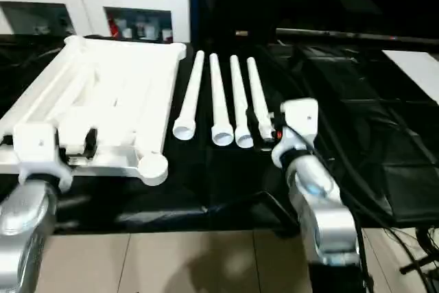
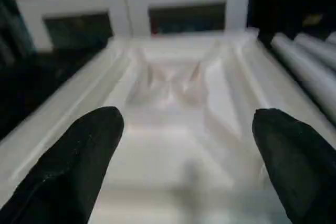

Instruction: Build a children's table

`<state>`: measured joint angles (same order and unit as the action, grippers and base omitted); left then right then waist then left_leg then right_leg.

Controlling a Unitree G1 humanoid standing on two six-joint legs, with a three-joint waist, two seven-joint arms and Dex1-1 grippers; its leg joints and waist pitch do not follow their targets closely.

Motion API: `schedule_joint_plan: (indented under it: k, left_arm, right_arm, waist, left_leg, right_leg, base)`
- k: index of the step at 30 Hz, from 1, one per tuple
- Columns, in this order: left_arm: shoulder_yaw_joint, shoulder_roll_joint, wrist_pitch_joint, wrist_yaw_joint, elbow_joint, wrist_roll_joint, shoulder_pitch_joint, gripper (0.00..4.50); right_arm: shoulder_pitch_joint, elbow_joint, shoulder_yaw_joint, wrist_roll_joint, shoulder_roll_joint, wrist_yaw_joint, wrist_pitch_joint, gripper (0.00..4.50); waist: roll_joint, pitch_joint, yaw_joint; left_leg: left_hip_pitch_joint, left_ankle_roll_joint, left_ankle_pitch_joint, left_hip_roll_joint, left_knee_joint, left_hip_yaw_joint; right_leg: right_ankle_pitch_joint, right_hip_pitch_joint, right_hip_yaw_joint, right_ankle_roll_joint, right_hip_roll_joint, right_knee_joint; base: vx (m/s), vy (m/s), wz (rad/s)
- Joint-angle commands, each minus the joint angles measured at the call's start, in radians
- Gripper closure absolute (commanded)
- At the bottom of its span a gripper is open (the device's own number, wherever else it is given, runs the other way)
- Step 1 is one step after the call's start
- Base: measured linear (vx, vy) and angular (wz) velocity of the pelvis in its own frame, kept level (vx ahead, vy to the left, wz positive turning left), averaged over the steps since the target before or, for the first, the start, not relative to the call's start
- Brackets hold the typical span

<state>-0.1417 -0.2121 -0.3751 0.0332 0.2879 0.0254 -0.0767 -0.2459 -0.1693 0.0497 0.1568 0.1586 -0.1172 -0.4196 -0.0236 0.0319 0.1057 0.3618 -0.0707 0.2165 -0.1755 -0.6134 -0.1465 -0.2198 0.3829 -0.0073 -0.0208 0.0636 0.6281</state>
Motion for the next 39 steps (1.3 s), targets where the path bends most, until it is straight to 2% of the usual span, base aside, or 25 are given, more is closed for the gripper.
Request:
schedule_joint_plan:
  k: [1,3,5,6,7,9,10,13,15,18,19,20,21,22,24,25,26,27,28,30,31,32,36,38,39]
  left_arm:
    - [0.022,-0.017,0.027,0.011,-0.014,-0.024,0.000,0.00]
    - [0.027,-0.021,0.018,0.014,-0.001,-0.028,0.004,0.00]
    - [0.020,-0.020,0.009,0.009,0.014,-0.024,0.009,0.00]
    - [0.019,-0.020,-0.007,0.002,0.023,-0.029,0.010,0.00]
    - [0.020,-0.021,-0.019,-0.001,0.028,-0.033,0.010,0.00]
    - [0.022,-0.015,-0.023,-0.001,0.031,-0.029,0.007,0.00]
    - [0.026,-0.013,-0.022,0.000,0.032,-0.027,0.003,0.00]
    - [0.041,-0.010,-0.002,-0.015,0.018,-0.050,-0.008,0.00]
    - [0.057,-0.010,-0.013,-0.031,0.011,-0.078,-0.022,0.00]
    - [0.058,0.011,-0.033,-0.038,0.006,-0.066,-0.042,0.00]
    - [0.062,0.013,-0.036,-0.039,0.003,-0.069,-0.049,0.00]
    - [0.075,0.007,-0.029,-0.037,-0.001,-0.084,-0.055,0.00]
    - [0.079,0.007,-0.026,-0.035,-0.004,-0.086,-0.058,0.00]
    - [0.077,0.012,-0.024,-0.033,-0.008,-0.078,-0.060,0.00]
    - [0.070,0.014,-0.029,-0.035,-0.009,-0.071,-0.065,0.00]
    - [0.071,0.005,-0.044,-0.028,-0.009,-0.073,-0.068,0.00]
    - [0.070,0.004,-0.045,-0.027,-0.009,-0.073,-0.069,0.00]
    - [0.067,0.004,-0.047,-0.027,-0.010,-0.072,-0.071,0.00]
    - [0.067,0.004,-0.047,-0.026,-0.010,-0.073,-0.071,0.00]
    - [0.068,-0.002,-0.046,-0.022,-0.010,-0.079,-0.072,0.00]
    - [0.067,-0.005,-0.052,-0.022,-0.009,-0.082,-0.071,0.00]
    - [0.061,-0.005,-0.051,-0.020,-0.009,-0.079,-0.069,0.00]
    - [0.049,-0.003,-0.060,-0.014,-0.005,-0.067,-0.069,0.00]
    - [0.049,-0.003,-0.062,-0.011,-0.005,-0.063,-0.068,0.00]
    - [0.049,-0.001,-0.064,-0.003,-0.003,-0.052,-0.066,0.00]
  right_arm:
    - [0.014,0.010,0.027,0.017,-0.007,-0.006,-0.021,0.07]
    - [0.037,-0.006,0.018,0.026,-0.004,-0.033,-0.013,0.07]
    - [0.067,-0.005,0.001,0.022,0.001,-0.051,0.010,0.07]
    - [0.072,0.007,0.005,0.019,-0.003,-0.037,0.010,0.07]
    - [0.071,0.011,0.009,0.016,-0.005,-0.026,0.006,0.07]
    - [0.066,0.015,0.015,0.026,-0.011,-0.027,0.004,0.07]
    - [0.061,0.022,0.012,0.020,-0.014,-0.027,0.006,0.07]
    - [0.048,0.039,-0.006,0.012,-0.023,-0.043,0.028,0.07]
    - [0.035,0.031,-0.006,0.020,-0.032,-0.044,0.026,0.07]
    - [0.019,0.027,-0.001,0.032,-0.036,-0.043,0.017,0.07]
    - [0.014,0.031,-0.002,0.028,-0.032,-0.044,0.016,0.07]
    - [0.007,0.036,0.000,0.028,-0.028,-0.046,0.014,0.07]
    - [0.004,0.038,0.001,0.028,-0.026,-0.048,0.012,0.07]
    - [0.001,0.039,0.003,0.029,-0.023,-0.050,0.009,0.07]
    - [-0.005,0.040,0.007,0.033,-0.019,-0.055,0.004,0.07]
    - [-0.010,0.043,0.005,0.028,-0.012,-0.062,0.003,0.07]
    - [-0.011,0.044,0.003,0.026,-0.009,-0.067,0.005,0.07]
    - [-0.013,0.044,-0.004,0.021,-0.004,-0.074,0.007,0.07]
    - [-0.013,0.045,-0.008,0.016,-0.002,-0.075,0.009,0.07]
    - [-0.016,0.050,-0.025,0.000,0.008,-0.078,0.006,0.07]
    - [-0.018,0.052,-0.036,-0.005,0.009,-0.081,0.004,0.07]
    - [-0.018,0.049,-0.048,-0.008,0.009,-0.085,0.004,0.07]
    - [-0.019,0.036,-0.071,0.005,0.003,-0.098,-0.005,0.07]
    - [-0.018,0.035,-0.077,0.012,-0.002,-0.105,-0.011,0.07]
    - [-0.017,0.033,-0.081,0.017,-0.005,-0.111,-0.011,0.07]
  waist:
    - [-0.005,-0.050,0.024]
    - [-0.008,-0.049,0.051]
    - [0.009,-0.048,0.052]
    - [0.036,-0.060,0.037]
    - [0.035,-0.060,0.009]
    - [0.039,-0.043,0.001]
    - [0.013,-0.037,-0.006]
    - [0.028,-0.036,-0.005]
    - [0.042,-0.042,-0.020]
    - [0.061,-0.041,-0.037]
    - [0.074,-0.038,-0.039]
    - [0.077,-0.035,-0.032]
    - [0.078,-0.039,-0.031]
    - [0.071,-0.040,-0.018]
    - [0.041,-0.045,-0.009]
    - [0.003,-0.045,-0.006]
    - [-0.024,-0.030,0.036]
    - [-0.015,-0.031,0.047]
    - [-0.019,-0.028,0.048]
    - [0.011,-0.040,0.059]
    - [0.023,-0.048,0.060]
    - [0.033,-0.046,0.037]
    - [0.060,-0.017,0.033]
    - [0.053,0.005,0.024]
    - [0.060,0.009,0.027]
  left_leg:
    - [0.020,0.181,0.063,-0.009,0.025,-0.002]
    - [0.042,0.202,0.046,-0.023,-0.018,0.027]
    - [0.031,0.217,0.014,-0.031,0.023,0.027]
    - [-0.015,0.271,-0.031,-0.021,0.051,0.004]
    - [-0.035,0.376,-0.097,-0.009,0.062,0.008]
    - [-0.043,0.424,0.007,0.002,0.073,-0.016]
    - [-0.042,0.384,0.131,0.005,0.082,-0.029]
    - [-0.028,0.255,0.302,-0.006,0.091,-0.018]
    - [-0.028,0.142,0.347,-0.022,0.127,0.011]
    - [-0.039,-0.245,0.617,-0.075,0.171,0.070]
    - [-0.034,-0.273,0.646,-0.127,0.207,0.095]
    - [-0.021,-0.227,0.655,-0.184,0.237,0.109]
    - [-0.022,-0.189,0.652,-0.197,0.235,0.112]
    - [-0.032,-0.073,0.648,-0.213,0.228,0.103]
    - [-0.032,0.067,0.539,-0.165,0.188,0.073]
    - [-0.005,0.078,0.456,-0.043,0.102,0.017]
    - [0.018,0.095,0.111,0.023,-0.047,0.004]
    - [0.048,0.091,0.019,0.029,-0.061,0.021]
    - [0.086,0.062,-0.010,0.038,-0.053,0.031]
    - [0.041,0.034,0.060,-0.001,0.031,0.040]
    - [0.061,0.129,0.056,-0.007,0.073,0.094]
    - [0.070,0.168,0.113,-0.012,0.065,0.113]
    - [0.030,0.042,0.531,-0.019,0.064,0.115]
    - [0.028,0.045,0.535,-0.012,0.012,0.073]
    - [-0.010,0.037,0.535,-0.023,-0.010,0.059]
  right_leg:
    - [-0.031,-0.069,0.092,0.179,0.146,-0.107]
    - [-0.124,-0.084,0.131,0.201,0.212,-0.132]
    - [-0.150,-0.066,0.089,0.231,0.157,-0.116]
    - [-0.093,-0.028,0.041,0.224,0.078,-0.083]
    - [-0.063,-0.003,-0.003,0.206,0.029,-0.050]
    - [-0.168,0.025,-0.026,0.181,0.022,-0.060]
    - [-0.228,0.018,-0.019,0.164,0.043,-0.081]
    - [-0.304,-0.011,0.017,0.094,0.109,-0.127]
    - [-0.213,-0.015,-0.016,0.061,0.056,-0.093]
    - [-0.014,-0.007,-0.036,0.019,0.007,-0.041]
    - [-0.003,-0.006,-0.056,0.030,0.007,-0.007]
    - [-0.017,-0.003,-0.067,0.030,0.013,0.038]
    - [-0.030,-0.001,-0.071,0.029,0.016,0.058]
    - [-0.074,0.001,-0.057,0.034,0.031,0.068]
    - [-0.104,-0.012,-0.007,0.054,0.059,0.024]
    - [-0.197,-0.022,0.037,0.094,0.093,-0.063]
    - [-0.601,-0.017,0.063,-0.051,0.185,-0.163]
    - [-0.710,-0.031,0.090,-0.102,0.175,-0.163]
    - [-0.776,-0.063,0.062,-0.186,0.150,-0.138]
    - [-0.516,-0.052,0.020,-0.094,0.104,-0.111]
    - [-0.283,-0.075,-0.057,0.009,0.109,-0.080]
    - [-0.268,-0.082,-0.086,0.081,0.131,-0.085]
    - [-0.712,-0.119,-0.146,0.130,0.143,-0.134]
    - [-0.937,-0.157,-0.183,0.103,0.167,-0.177]
    - [-0.970,-0.139,-0.188,0.099,0.167,-0.192]
  base:
    - [0.000,0.000,0.00]
    - [-0.008,0.048,0.00]
    - [-0.015,0.132,0.00]
    - [-0.019,0.133,0.03]
    - [-0.038,0.175,0.05]
    - [-0.044,0.186,0.06]
    - [-0.056,0.155,0.16]
    - [-0.061,0.147,0.09]
    - [-0.069,0.124,-0.02]
    - [-0.080,0.068,0.00]
    - [-0.078,-0.044,0.01]
    - [-0.078,-0.044,0.01]
    - [-0.088,-0.124,0.05]
    - [-0.086,-0.187,0.12]
    - [-0.083,-0.197,0.12]
    - [-0.085,-0.200,-0.06]
    - [-0.085,-0.200,-0.06]
    - [-0.086,-0.192,-0.19]
    - [-0.055,-0.143,-0.25]
    - [-0.045,-0.118,-0.18]
    - [-0.049,-0.078,0.29]
    - [-0.049,-0.078,0.29]
    - [-0.010,-0.034,0.51]
    - [0.028,-0.012,0.62]
    - [0.034,0.010,0.63]
